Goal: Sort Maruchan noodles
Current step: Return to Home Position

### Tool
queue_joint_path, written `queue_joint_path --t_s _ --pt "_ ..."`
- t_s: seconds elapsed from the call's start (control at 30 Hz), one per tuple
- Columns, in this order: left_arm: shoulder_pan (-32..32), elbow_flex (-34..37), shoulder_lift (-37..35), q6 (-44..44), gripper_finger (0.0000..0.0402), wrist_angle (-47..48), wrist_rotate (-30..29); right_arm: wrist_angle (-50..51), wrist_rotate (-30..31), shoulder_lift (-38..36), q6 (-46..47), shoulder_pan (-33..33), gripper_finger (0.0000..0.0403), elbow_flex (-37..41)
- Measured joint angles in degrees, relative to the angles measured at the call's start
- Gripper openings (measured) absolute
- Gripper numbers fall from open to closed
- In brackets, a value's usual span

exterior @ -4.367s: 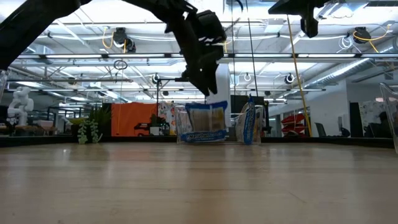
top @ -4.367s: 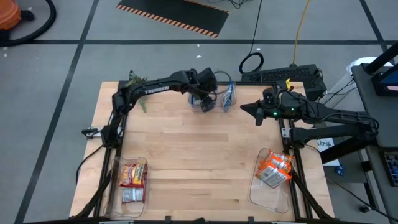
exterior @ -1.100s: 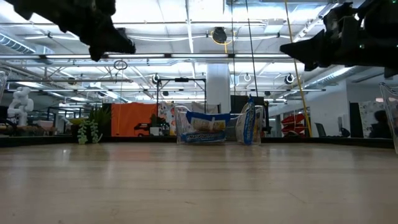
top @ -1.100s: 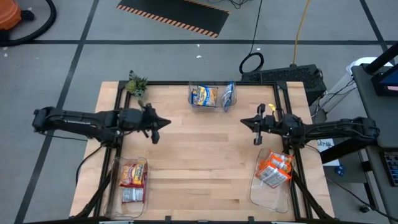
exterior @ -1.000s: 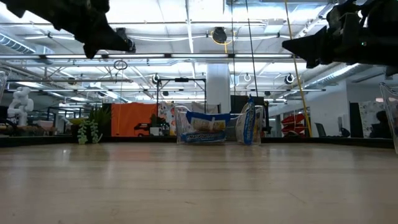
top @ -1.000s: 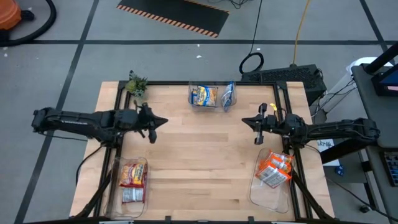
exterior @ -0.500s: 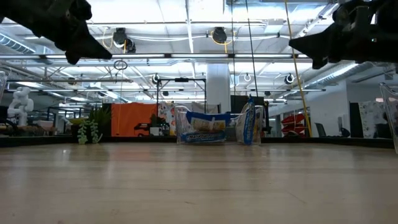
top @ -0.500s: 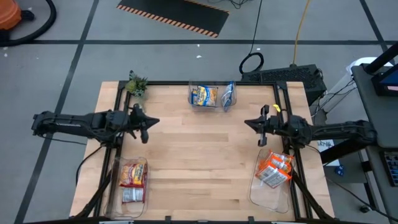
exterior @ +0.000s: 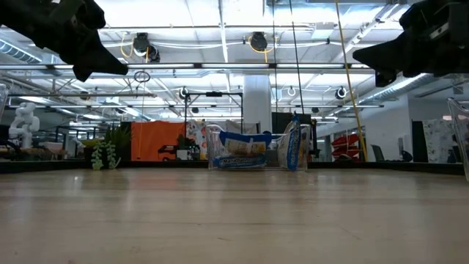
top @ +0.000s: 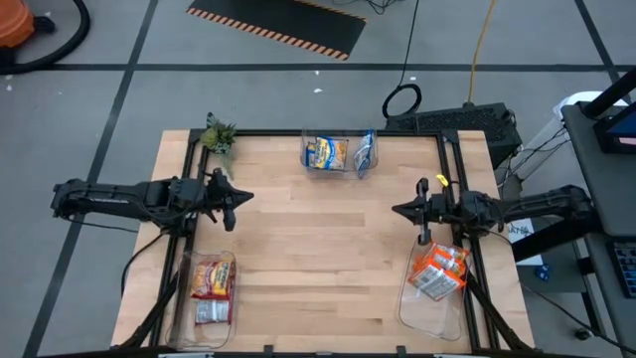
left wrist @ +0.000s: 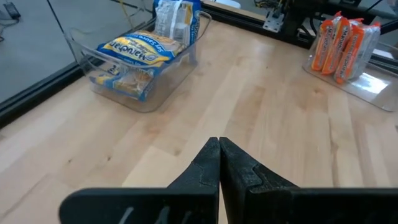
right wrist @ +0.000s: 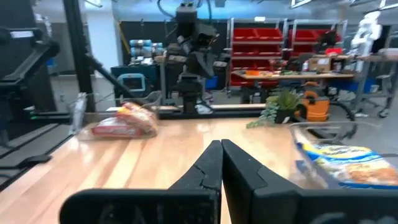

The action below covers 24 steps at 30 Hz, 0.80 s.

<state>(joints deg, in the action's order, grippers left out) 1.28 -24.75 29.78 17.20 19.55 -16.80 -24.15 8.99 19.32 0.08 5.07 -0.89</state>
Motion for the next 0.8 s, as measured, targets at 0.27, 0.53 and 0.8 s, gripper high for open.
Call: queue_joint_path --t_s 0.27,0.53,0.8 --pt "0.00 0.00 0.02 -0.35 0.0001 -0.11 0.37 6.06 -1.80 -4.25 -0.48 1.69 0.0000 0.00" --pt "0.00 0.00 0.02 -0.08 0.0001 -0.11 0.44 14.65 -3.15 -12.09 0.30 0.63 0.0000 0.00" --pt "0.00 0.00 0.02 -0.45 0.0001 -0.09 0.44 21.68 -4.30 -19.28 0.82 0.17 0.0000 0.00"
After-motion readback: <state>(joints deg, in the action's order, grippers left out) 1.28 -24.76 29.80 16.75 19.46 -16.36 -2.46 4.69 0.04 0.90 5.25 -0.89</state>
